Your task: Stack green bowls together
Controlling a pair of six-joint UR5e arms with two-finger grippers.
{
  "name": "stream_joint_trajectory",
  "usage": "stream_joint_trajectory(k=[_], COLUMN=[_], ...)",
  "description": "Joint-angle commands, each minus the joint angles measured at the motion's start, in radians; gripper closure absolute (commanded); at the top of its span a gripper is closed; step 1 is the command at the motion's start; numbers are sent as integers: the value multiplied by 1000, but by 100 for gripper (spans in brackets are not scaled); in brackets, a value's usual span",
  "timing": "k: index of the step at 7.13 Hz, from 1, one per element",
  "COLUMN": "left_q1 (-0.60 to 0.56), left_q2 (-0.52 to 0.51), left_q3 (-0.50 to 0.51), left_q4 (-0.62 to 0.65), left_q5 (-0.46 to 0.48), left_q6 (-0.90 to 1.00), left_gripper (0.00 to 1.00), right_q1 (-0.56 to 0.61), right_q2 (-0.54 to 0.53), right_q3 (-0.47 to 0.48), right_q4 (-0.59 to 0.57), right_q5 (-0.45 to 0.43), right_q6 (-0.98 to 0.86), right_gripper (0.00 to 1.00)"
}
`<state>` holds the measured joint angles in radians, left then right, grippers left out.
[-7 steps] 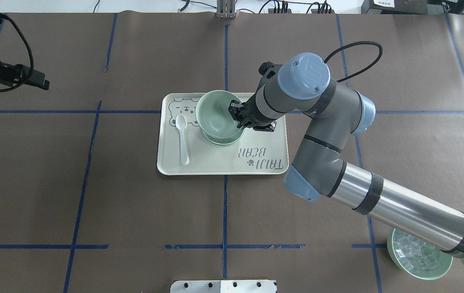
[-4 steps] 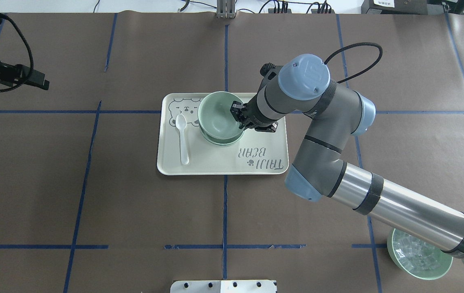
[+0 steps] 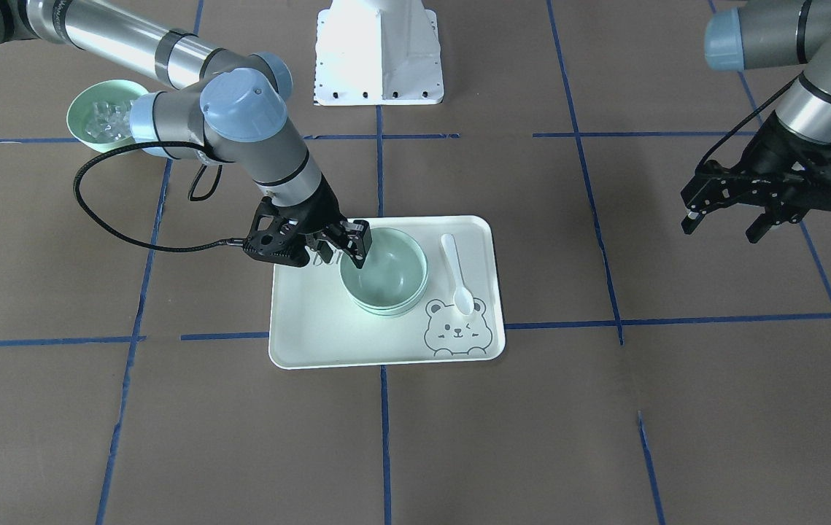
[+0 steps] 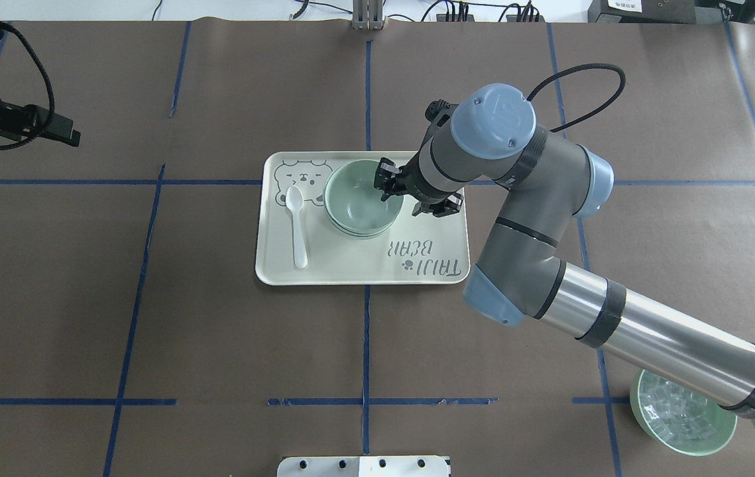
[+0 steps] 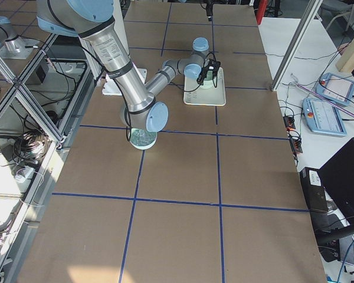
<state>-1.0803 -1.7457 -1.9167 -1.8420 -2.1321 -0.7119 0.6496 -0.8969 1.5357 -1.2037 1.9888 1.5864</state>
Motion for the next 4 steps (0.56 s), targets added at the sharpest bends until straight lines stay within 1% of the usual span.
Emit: stream_joint_trajectory(k=[1,2,3,4], left_q1=[-35,-88,-178,-281], left_q2=[21,61,89,107], left_q3=[-2,-1,34,103], left_q4=[3,10,16,15], left_q5=[-8,-18,-98,-161], left_q6=[75,215,344,494], left_gripper=[0,0,0,0], right_q1=[123,212,310,397], right_q2=[-87,-182,-276,-369], right_q3=[76,137,165,168], right_q4=[-17,-19,-17,-17], right_q5=[137,207,275,300], right_q6=[-72,-194,-353,-538], right_gripper=[0,0,0,0])
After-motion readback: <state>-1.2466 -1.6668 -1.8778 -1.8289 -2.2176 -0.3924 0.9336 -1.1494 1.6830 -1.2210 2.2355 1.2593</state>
